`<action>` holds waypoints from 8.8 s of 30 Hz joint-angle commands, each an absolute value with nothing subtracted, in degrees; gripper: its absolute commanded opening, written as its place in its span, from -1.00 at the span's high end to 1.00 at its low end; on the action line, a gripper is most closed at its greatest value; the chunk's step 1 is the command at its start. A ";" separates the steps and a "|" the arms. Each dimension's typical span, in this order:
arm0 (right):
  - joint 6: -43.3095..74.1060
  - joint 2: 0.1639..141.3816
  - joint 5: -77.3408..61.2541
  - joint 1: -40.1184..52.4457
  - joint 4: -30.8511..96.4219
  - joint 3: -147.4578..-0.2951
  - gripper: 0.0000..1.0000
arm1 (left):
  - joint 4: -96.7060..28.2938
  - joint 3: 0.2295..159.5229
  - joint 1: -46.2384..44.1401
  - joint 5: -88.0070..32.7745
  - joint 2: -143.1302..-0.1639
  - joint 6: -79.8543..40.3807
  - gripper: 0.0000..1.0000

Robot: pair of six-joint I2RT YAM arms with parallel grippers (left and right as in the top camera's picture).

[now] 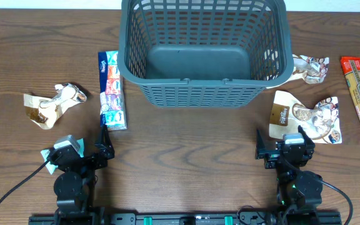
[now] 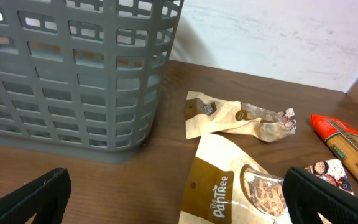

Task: Pack container

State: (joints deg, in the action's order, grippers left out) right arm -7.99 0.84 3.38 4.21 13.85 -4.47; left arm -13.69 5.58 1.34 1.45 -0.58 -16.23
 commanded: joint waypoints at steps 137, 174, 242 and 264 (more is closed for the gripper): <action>62.89 108.97 7.09 -23.18 59.33 -82.19 -0.99 | -15.42 4.71 1.58 0.43 -0.23 -15.25 -0.96; 59.94 114.19 6.59 -20.58 45.04 -67.64 0.98 | -15.42 4.71 1.58 0.43 -0.23 -15.25 -0.96; 6.74 122.85 -10.26 15.40 64.31 -119.39 0.97 | -15.42 4.71 1.58 0.43 -0.23 -15.25 -0.96; 6.76 127.66 -5.80 15.20 66.32 -119.22 0.36 | -15.42 4.71 1.58 0.43 -0.23 -15.25 -0.96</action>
State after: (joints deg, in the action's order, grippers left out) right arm 7.11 127.44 -6.37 15.55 66.22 -119.39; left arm -13.74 5.61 1.37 1.43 -0.58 -16.23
